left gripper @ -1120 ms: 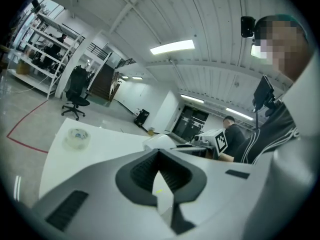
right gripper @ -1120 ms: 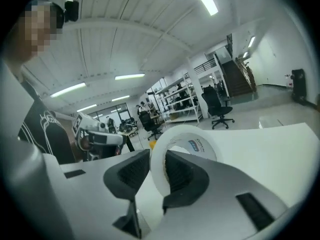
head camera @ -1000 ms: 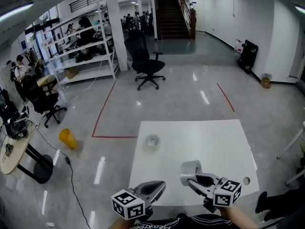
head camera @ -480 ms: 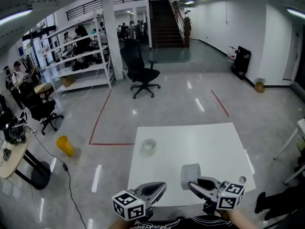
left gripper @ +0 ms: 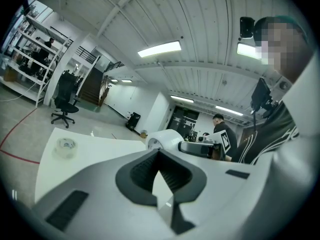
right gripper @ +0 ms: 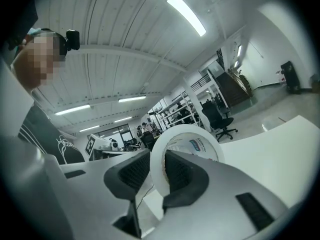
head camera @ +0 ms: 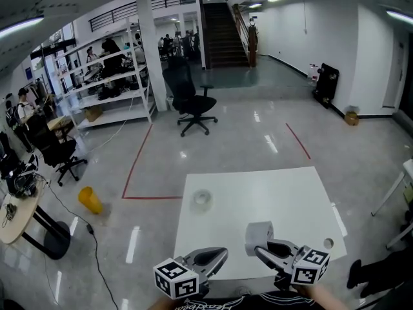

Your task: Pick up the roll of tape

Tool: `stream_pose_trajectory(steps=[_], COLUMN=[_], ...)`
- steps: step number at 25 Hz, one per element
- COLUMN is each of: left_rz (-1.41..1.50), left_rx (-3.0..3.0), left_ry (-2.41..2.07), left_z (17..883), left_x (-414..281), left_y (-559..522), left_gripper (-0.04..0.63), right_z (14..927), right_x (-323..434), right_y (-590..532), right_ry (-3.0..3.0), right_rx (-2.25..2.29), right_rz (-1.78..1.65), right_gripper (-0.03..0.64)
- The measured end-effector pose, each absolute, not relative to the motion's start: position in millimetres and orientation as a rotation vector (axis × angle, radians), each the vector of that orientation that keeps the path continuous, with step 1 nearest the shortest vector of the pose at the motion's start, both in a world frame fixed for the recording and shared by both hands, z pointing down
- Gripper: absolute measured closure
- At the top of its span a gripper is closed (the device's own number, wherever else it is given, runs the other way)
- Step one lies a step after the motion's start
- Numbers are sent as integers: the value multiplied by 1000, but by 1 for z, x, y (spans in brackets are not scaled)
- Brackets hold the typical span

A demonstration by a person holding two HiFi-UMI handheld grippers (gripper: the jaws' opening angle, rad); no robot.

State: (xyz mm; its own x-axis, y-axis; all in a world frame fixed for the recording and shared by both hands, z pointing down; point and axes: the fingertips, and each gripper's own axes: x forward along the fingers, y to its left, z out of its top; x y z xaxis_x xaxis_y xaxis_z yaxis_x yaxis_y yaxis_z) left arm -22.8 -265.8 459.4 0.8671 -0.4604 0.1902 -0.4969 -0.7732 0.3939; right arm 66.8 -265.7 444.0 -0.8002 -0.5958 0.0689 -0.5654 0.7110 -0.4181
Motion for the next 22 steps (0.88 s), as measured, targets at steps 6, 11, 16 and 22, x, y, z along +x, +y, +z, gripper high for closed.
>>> stream_pose_trajectory(steps=[6,11,16,22], left_rz=[115,112,111,113], left_rx=[2606,2606,2605,2596], left_ry=[-694,-689,-684,-681], left_z=[459,460,460,462], left_x=[-20,-19,-20,-18], left_y=[-265,-264,-261,-258], left_gripper=[592,592,592,592], right_z=[447,449,449,450], right_x=[65,65,65,67], right_y=[-265,-262,-259,-255], right_ry=[2854,2856,2846,2844], right_rx=[-966,-970,-980,-986], right_rz=[-658,-661,-668,-678], right_gripper=[520,520,520,520])
